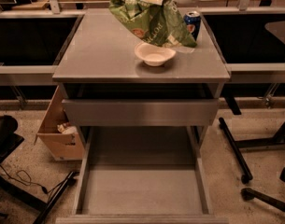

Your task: Place green jalapeno chip bag into middle drawer

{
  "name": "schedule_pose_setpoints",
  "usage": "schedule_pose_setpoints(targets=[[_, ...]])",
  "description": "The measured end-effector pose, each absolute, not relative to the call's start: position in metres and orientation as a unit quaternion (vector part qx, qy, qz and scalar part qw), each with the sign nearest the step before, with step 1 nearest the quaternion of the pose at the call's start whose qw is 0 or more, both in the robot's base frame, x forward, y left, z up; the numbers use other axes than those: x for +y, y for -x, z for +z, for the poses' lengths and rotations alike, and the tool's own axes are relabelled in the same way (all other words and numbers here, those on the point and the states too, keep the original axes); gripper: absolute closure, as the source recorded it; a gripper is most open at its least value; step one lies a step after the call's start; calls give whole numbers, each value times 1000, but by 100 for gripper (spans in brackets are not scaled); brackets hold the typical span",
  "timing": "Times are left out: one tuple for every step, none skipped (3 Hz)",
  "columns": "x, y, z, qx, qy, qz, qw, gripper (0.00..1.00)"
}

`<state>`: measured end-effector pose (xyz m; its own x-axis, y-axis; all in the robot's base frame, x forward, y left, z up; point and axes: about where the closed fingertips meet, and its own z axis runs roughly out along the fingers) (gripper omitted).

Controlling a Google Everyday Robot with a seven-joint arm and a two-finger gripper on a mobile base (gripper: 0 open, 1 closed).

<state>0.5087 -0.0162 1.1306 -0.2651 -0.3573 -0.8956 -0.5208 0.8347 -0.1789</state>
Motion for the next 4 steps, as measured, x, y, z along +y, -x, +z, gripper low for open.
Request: schedule_pose_setpoints(targets=[[-16,-509,1131,792,277,76,539,100],[-12,-497,1102,806,250,105,526,100],[-18,-483,1049,819,207,138,517,100],[-27,-483,961,838,182,169,486,100]])
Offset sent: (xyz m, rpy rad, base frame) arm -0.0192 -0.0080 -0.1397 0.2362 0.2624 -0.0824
